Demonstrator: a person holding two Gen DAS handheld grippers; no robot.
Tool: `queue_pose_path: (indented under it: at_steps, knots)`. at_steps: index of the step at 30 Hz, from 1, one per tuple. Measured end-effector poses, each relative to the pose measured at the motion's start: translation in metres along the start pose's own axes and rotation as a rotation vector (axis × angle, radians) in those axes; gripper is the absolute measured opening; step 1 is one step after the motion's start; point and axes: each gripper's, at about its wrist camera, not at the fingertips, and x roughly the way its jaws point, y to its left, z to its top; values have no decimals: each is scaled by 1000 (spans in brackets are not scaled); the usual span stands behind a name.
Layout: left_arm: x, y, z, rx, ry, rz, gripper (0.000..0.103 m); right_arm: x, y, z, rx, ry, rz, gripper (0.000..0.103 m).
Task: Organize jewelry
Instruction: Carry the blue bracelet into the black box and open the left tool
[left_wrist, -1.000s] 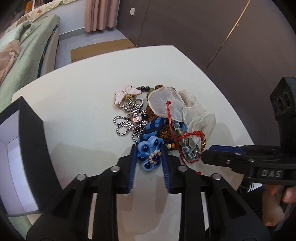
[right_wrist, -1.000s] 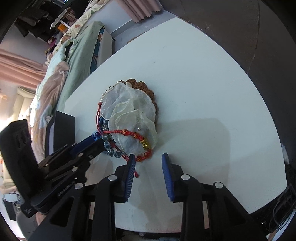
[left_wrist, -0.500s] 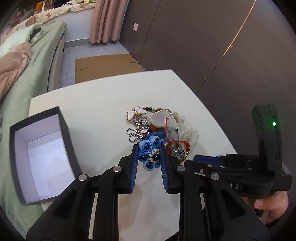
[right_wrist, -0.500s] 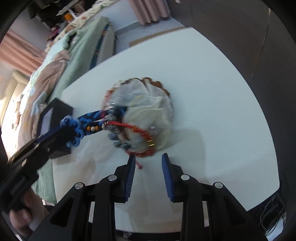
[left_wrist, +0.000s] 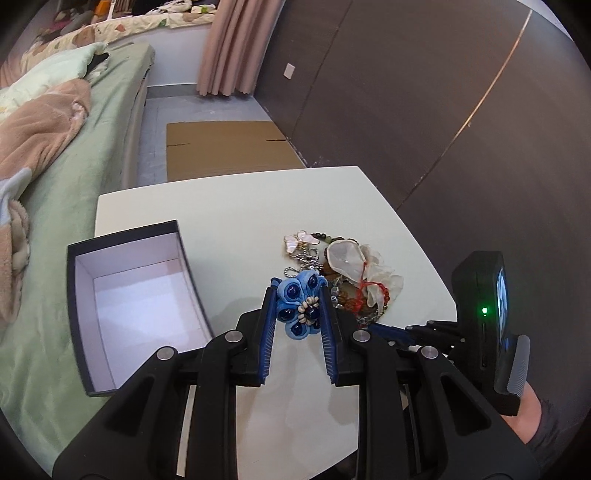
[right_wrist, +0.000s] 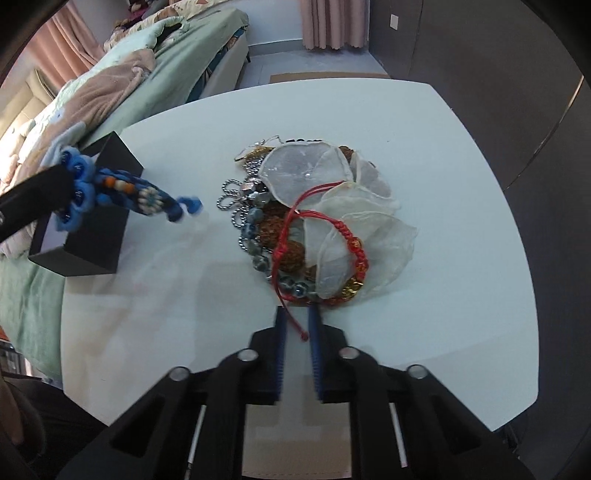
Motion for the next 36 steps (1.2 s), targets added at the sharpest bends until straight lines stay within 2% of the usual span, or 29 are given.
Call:
queue_pose_path:
  at_steps: [4,6,10,23,36]
  knots:
    - [-7,0,-3,4,-6,-7,23,-3,5,-4,-29,-8,-15,1]
    - [-9,-2,-5,10,-5,-11,23,-9,2,-9,-18,-9,12,1]
    - [-13,-4,-7,22,-7,-14,23,-32,-1,-12,22,-56,101,1]
    - [-27,3,-6,-6,-39,-8,23,-89,-52,-12,168,-191,371,1]
    - [-57,14,1,-18,-108,-15,23,-117,-26,-1,153,-290,516,1]
